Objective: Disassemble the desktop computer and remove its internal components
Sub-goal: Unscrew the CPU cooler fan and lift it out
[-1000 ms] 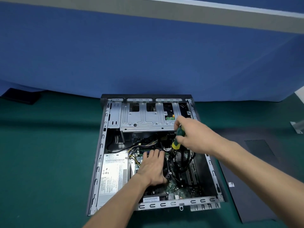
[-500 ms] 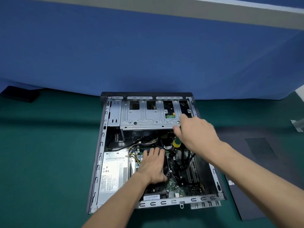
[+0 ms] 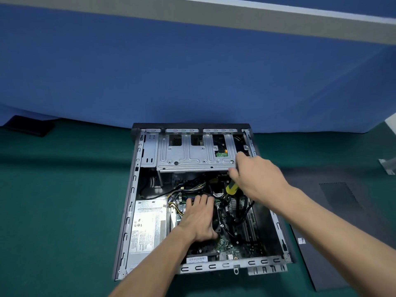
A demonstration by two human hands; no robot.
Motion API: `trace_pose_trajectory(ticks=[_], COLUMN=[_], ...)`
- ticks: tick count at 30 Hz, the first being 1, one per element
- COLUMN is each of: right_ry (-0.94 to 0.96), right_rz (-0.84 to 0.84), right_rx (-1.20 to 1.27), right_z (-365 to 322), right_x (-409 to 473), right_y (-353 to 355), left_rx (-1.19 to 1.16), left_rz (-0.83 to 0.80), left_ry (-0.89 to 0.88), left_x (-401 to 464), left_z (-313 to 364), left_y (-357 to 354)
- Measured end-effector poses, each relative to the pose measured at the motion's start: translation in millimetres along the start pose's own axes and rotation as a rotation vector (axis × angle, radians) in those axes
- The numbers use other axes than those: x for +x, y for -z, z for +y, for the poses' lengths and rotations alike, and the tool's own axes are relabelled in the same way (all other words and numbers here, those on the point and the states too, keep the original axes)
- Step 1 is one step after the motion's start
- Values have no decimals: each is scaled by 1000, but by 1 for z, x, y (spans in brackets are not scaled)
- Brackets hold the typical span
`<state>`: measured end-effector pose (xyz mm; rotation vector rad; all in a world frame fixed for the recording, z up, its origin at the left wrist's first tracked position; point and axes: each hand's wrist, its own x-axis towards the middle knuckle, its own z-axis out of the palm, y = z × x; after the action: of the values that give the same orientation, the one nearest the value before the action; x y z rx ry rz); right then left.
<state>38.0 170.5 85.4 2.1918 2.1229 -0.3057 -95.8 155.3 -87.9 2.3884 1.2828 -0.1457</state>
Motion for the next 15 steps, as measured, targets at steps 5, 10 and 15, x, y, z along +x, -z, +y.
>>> trace_pose_trajectory(ticks=[5,10,15], right_ry=[-72,42,-30], right_rz=[-25,-168,-19], right_rx=[-82,73,-80], right_z=[-7,-2,-1], right_x=[-2,3,3], right_y=[4,6,4], left_rx=[5,10,4], left_rz=[5,14,4], left_ry=[-4,-4,4], left_x=[0,0,0], left_z=[0,0,0], left_y=[1,1,0])
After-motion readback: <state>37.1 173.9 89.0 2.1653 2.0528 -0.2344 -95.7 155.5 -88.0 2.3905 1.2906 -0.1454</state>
